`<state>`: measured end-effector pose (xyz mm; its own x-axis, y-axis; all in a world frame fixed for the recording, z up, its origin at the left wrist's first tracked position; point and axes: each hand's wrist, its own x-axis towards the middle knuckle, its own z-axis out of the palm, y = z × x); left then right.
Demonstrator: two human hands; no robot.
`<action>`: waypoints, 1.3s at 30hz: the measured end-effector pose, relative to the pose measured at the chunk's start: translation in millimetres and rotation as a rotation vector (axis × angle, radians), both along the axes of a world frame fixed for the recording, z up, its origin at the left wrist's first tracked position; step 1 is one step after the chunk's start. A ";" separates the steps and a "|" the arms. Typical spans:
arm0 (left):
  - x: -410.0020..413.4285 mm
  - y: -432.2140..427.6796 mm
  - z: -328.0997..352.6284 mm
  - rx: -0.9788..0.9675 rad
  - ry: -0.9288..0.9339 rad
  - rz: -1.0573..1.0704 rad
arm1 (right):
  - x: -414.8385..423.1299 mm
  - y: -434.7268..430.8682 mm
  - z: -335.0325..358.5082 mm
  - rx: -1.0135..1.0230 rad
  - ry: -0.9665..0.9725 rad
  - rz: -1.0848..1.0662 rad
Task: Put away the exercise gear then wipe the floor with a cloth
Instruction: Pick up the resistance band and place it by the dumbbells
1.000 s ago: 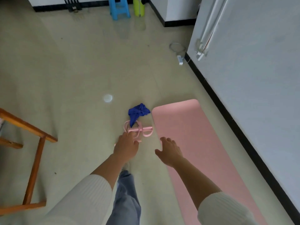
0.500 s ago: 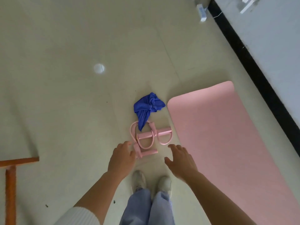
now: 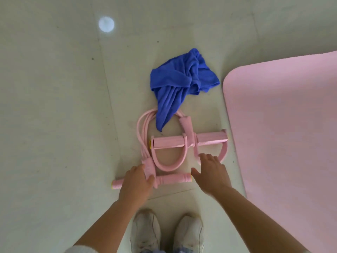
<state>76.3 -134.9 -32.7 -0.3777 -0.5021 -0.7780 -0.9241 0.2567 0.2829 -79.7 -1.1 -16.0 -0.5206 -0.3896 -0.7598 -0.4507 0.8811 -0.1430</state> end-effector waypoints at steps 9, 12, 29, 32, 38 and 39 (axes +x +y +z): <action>-15.9 17.9 -54.3 -0.043 0.110 0.454 | 27.2 -35.4 -67.5 -0.072 0.234 -0.605; -14.3 12.5 -47.0 -0.029 0.113 0.459 | 19.7 -36.1 -66.1 -0.059 0.193 -0.633; -13.8 -7.4 274.8 0.097 0.008 0.195 | -7.8 -9.3 263.0 0.122 0.106 -0.412; -19.0 -10.9 345.5 0.101 0.082 0.145 | -4.7 -3.1 345.8 0.081 0.145 -0.459; -40.6 -6.7 495.8 0.065 0.290 -0.025 | 11.5 25.3 514.5 -0.043 0.246 -0.657; -43.7 -2.1 517.3 0.068 0.320 -0.052 | 16.7 33.9 539.7 -0.061 0.268 -0.697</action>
<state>32.6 -137.1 484.6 -0.6321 -0.4265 -0.6469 -0.7718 0.2720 0.5748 -63.0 32.8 523.7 -0.8263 0.0615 -0.5598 0.1833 0.9692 -0.1642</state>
